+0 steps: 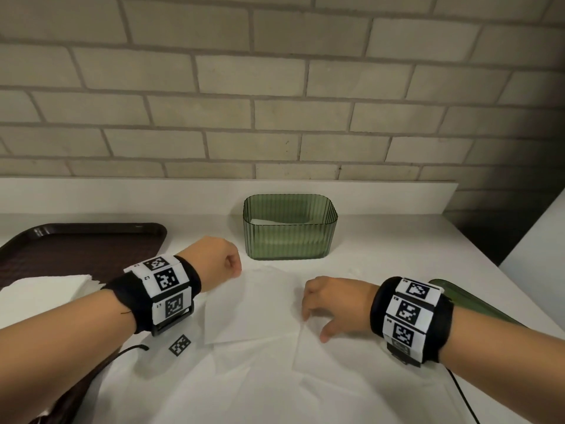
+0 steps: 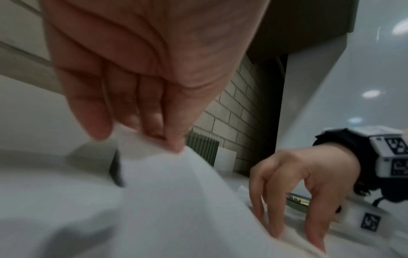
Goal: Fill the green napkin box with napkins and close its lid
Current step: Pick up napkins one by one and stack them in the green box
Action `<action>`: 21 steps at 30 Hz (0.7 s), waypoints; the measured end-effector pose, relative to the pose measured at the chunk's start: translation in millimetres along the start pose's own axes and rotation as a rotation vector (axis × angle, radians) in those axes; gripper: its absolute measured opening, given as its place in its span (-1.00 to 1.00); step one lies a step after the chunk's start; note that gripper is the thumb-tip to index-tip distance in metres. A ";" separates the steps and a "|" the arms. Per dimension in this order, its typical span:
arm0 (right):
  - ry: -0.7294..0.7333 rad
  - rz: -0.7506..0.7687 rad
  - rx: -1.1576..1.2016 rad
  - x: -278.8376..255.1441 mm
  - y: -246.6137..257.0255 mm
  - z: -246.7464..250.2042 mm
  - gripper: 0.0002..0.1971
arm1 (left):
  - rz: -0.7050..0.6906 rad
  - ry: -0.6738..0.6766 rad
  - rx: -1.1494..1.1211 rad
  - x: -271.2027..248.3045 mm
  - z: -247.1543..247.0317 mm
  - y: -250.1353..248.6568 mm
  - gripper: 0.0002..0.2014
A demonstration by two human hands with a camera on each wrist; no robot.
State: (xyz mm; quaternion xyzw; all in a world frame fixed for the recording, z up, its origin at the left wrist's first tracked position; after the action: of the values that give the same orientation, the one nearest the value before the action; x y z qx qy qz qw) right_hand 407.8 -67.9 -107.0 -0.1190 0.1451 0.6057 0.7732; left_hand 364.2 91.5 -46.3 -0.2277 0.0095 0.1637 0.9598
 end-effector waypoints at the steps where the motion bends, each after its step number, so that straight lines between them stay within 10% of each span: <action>1: -0.010 0.007 0.001 -0.6 0.5 1.8 -0.66 | 0.007 -0.001 0.001 0.2 3.0 -2.2 -0.86; 7: 0.006 0.053 -0.031 -3.3 10.1 2.6 -0.73 | 0.100 0.074 -0.133 3.5 -11.1 2.9 -0.90; 13: 0.069 0.005 -0.050 -11.0 8.5 -9.9 -0.69 | 0.292 0.370 -0.124 -8.8 -53.3 24.2 -0.42; 21: -0.149 -0.101 0.130 -47.3 -21.7 36.1 -0.81 | 0.229 0.355 -0.004 -5.6 -36.8 28.1 -0.70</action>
State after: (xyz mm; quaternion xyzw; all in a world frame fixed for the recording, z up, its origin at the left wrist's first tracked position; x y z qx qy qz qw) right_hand 421.2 -102.8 -55.8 -0.0304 0.1199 0.5624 0.8176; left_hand 352.1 97.2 -90.9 -0.2525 0.2038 0.2290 0.9178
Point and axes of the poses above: each hand's wrist, its own x-axis towards the middle knuckle, its own z-axis out of the back of the hand, y = z × x, the point moved 10 cm from there along x, towards the middle knuckle, and after that the axes turned 11 degrees about -x, right-handed, at the moved point
